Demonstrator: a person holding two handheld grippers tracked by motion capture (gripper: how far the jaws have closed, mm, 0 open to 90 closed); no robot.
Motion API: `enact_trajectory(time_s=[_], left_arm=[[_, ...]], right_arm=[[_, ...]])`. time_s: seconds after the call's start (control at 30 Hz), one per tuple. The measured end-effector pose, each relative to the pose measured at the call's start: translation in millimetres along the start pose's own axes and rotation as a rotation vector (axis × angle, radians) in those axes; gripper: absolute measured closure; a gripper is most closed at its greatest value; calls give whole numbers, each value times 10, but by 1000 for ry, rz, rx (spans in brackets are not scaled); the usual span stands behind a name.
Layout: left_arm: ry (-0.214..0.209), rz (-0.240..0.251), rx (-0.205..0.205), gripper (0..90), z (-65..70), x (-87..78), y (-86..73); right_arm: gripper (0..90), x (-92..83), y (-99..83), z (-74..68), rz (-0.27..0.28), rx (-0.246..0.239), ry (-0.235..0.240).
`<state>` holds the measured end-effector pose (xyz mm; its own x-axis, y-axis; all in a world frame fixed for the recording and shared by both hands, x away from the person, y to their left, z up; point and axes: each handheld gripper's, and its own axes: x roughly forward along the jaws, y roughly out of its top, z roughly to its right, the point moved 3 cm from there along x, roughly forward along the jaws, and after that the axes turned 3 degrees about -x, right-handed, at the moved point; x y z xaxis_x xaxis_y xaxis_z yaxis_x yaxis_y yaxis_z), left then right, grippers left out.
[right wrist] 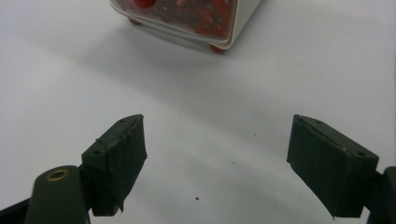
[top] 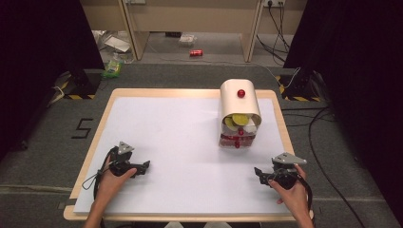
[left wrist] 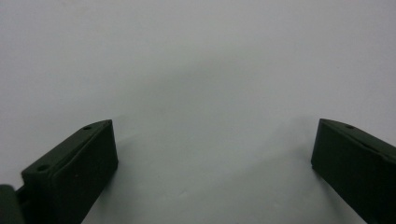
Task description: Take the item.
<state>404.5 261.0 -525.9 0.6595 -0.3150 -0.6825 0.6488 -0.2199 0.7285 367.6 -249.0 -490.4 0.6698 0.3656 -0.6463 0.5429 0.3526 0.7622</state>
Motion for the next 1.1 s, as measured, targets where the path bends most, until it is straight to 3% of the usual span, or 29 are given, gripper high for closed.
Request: enact_trajectory(time_s=[0.63,1.1], left_arm=[[0,0,0,0,0,0,0],[1,0,-1,0,1,0,0]], right_arm=[[212,-237,240,4,76,-4,-8],[223,-394,550,-105,133,-55,14]])
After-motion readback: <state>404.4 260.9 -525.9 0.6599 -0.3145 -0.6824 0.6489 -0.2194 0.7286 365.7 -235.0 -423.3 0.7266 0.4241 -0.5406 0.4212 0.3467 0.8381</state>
